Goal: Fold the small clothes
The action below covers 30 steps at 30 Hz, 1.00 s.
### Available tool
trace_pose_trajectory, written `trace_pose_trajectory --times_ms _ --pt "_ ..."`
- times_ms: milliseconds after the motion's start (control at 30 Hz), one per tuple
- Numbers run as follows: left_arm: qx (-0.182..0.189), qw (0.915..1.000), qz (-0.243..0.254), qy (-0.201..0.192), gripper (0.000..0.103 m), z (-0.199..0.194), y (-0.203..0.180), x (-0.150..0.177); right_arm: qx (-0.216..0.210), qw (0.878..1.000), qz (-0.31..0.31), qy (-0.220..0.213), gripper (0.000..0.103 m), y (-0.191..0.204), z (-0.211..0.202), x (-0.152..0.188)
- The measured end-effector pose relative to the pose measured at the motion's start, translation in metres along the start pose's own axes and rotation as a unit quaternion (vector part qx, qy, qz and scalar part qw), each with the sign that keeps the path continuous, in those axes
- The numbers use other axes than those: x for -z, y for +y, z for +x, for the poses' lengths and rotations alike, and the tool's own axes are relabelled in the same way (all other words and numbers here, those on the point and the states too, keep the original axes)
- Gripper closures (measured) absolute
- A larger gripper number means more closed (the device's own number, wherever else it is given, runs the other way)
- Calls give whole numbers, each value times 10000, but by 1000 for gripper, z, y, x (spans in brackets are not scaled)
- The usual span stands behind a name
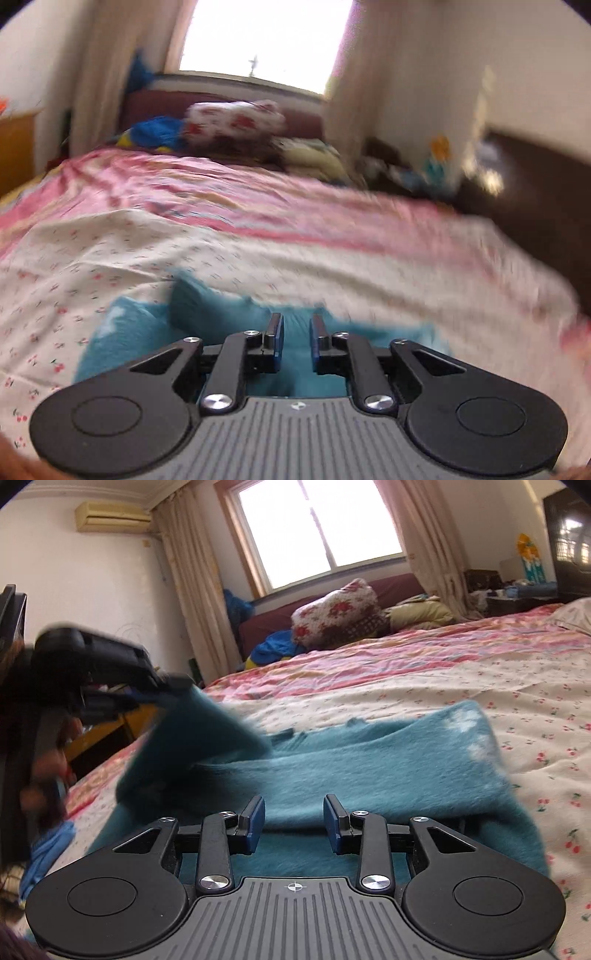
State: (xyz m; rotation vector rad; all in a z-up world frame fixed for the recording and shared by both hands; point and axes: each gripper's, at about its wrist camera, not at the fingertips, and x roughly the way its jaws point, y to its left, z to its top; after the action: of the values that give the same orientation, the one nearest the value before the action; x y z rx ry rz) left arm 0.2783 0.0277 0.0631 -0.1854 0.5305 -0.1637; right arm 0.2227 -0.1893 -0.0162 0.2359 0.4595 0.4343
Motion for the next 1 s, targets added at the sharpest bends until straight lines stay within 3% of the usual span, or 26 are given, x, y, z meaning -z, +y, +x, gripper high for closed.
trace_pose_trajectory --times_ms 67,167,367,533,767,900,1000 --pt "-68 9995 283 139 80 -1 -10 13 55 9999 147 -15 68 -9 -2 -3" --pt "-250 9989 319 221 77 -15 -7 29 90 9995 292 -22 67 -19 -4 -6" --pt "-733 9970 -227 97 69 -57 34 66 -39 9998 185 6 66 -12 -6 -8" --pt "-832 9956 -434 63 69 -53 56 90 -313 9989 -307 182 64 24 5 -17" --pt "-912 9929 -754 -103 69 -51 91 100 -602 9869 -1397 534 59 104 62 -47" --pt "-919 9918 -878 -100 69 -54 109 103 -419 9788 -1832 816 58 139 109 -43" --pt "-842 9912 -1005 -180 69 -59 117 102 24 9711 -2126 1080 59 154 146 -31"
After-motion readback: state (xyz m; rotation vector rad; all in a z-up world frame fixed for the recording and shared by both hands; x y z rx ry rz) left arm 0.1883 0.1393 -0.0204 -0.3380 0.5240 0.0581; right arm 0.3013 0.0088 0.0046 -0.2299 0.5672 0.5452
